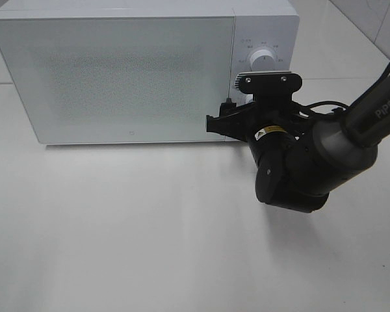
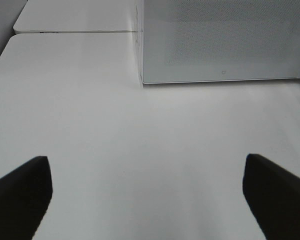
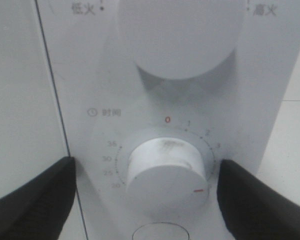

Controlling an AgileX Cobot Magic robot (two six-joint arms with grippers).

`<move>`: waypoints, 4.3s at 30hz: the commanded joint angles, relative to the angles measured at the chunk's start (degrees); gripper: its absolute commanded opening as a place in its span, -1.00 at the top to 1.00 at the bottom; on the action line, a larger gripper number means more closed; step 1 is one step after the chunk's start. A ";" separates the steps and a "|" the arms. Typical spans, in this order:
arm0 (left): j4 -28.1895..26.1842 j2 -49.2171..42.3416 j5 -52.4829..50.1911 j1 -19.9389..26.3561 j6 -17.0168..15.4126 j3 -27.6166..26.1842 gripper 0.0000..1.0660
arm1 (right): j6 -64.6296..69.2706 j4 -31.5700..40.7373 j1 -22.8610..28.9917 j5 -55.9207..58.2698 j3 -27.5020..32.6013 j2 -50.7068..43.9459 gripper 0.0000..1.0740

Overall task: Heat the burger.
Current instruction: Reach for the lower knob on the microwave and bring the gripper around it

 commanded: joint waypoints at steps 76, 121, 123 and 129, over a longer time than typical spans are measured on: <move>-0.17 -1.26 -0.40 0.29 -0.40 0.23 -0.84 | 77.29 -17.93 -0.52 -11.17 -1.09 -2.46 1.00; -0.17 -1.26 -0.40 0.29 -0.40 0.23 -0.84 | 101.30 -13.06 -0.52 -13.81 -1.09 -2.46 0.93; -0.17 -1.26 -0.40 0.29 -0.40 0.23 -0.84 | 100.21 -12.03 -0.52 -13.64 -1.09 -2.46 0.88; -0.17 -1.26 -0.40 0.29 -0.40 0.23 -0.84 | 98.26 -6.70 -0.52 -13.35 -1.09 -2.46 0.64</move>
